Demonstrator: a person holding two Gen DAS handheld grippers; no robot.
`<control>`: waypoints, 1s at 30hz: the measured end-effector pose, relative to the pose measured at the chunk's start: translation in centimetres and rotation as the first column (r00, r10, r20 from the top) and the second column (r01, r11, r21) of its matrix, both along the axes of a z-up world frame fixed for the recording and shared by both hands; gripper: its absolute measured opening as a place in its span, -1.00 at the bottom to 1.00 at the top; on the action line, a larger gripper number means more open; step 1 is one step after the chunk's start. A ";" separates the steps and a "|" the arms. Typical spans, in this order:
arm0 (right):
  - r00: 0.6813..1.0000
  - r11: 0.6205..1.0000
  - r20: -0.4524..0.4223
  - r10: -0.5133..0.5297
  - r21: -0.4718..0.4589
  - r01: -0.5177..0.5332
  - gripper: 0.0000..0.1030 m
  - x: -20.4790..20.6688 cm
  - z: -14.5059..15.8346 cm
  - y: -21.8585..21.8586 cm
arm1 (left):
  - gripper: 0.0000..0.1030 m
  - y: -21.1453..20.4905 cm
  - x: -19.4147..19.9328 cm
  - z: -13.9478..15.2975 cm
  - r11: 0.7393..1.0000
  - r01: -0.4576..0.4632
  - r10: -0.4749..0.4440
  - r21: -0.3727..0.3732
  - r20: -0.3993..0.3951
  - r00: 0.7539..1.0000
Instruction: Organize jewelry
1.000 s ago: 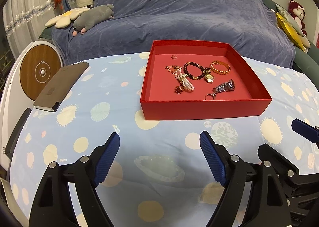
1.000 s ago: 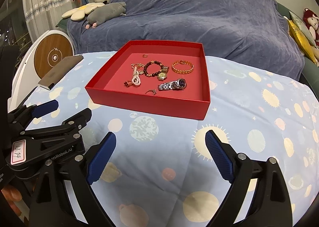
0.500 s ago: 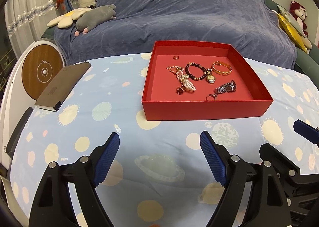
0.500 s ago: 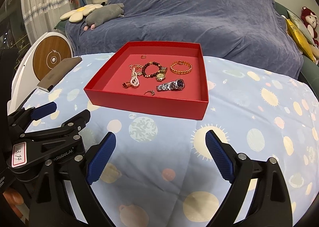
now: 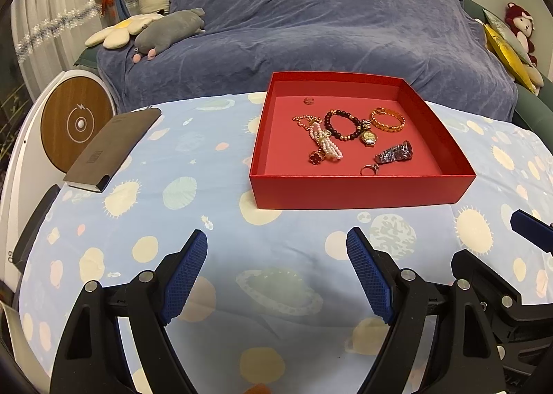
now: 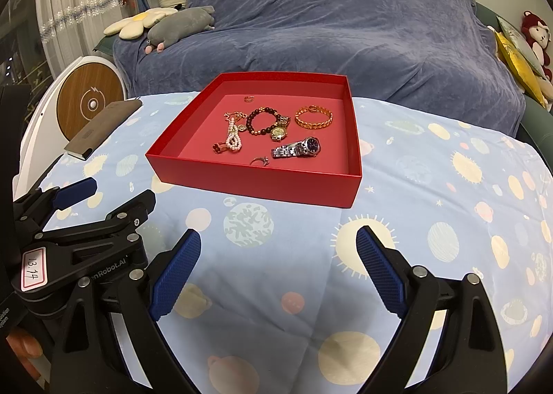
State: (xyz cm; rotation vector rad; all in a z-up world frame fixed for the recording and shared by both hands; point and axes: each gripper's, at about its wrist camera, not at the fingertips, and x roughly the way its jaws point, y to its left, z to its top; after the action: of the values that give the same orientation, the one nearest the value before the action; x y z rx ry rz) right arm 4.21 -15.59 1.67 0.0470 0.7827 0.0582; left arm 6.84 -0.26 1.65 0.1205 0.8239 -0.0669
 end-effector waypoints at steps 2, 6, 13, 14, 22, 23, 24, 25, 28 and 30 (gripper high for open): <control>1.000 1.000 0.001 0.000 -0.002 0.000 0.73 0.0 0.0 0.0 | 0.55 0.0 0.0 0.0 1.000 -0.001 0.001 0.002 0.002 1.000; 1.000 1.000 0.000 -0.001 0.000 0.001 0.73 0.0 0.0 0.0 | 0.55 0.0 0.0 0.0 1.000 -0.002 0.002 0.002 0.002 1.000; 1.000 1.000 -0.001 -0.001 0.001 0.001 0.73 0.0 0.0 0.0 | 0.55 -0.1 -0.1 0.2 1.000 -0.007 0.007 0.009 0.007 1.000; 1.000 1.000 0.000 -0.001 0.000 0.001 0.73 0.0 0.0 0.0 | 0.55 -0.1 -0.1 0.2 1.000 -0.009 0.009 0.010 0.008 1.000; 1.000 1.000 0.001 -0.001 0.001 0.001 0.73 0.0 0.0 0.0 | 0.55 -0.3 -0.1 0.3 1.000 -0.012 0.012 0.016 0.014 1.000; 1.000 1.000 0.002 -0.001 0.001 0.001 0.73 0.0 0.0 0.0 | 0.55 -0.3 -0.1 0.3 1.000 -0.012 0.012 0.015 0.014 1.000; 1.000 1.000 0.002 -0.001 0.001 0.001 0.73 0.0 0.0 0.0 | 0.55 -0.2 -0.1 0.3 1.000 -0.011 0.011 0.015 0.014 1.000; 1.000 1.000 0.002 -0.001 0.002 0.001 0.73 0.0 0.0 0.0 | 0.55 -0.2 -0.1 0.3 1.000 -0.011 0.011 0.015 0.014 1.000; 1.000 1.000 0.002 -0.001 0.001 0.001 0.73 0.0 0.0 0.0 | 0.55 -0.3 -0.1 0.2 1.000 -0.012 0.012 0.016 0.014 1.000; 1.000 1.000 0.001 -0.001 0.001 0.001 0.73 0.0 0.0 -0.1 | 0.55 -0.2 -0.1 0.2 1.000 -0.011 0.011 0.016 0.013 1.000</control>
State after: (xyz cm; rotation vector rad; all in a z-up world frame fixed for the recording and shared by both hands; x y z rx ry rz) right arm 4.23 -15.64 1.69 0.0484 0.7816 0.0573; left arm 6.76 -0.51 1.90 0.1309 0.8121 -0.0490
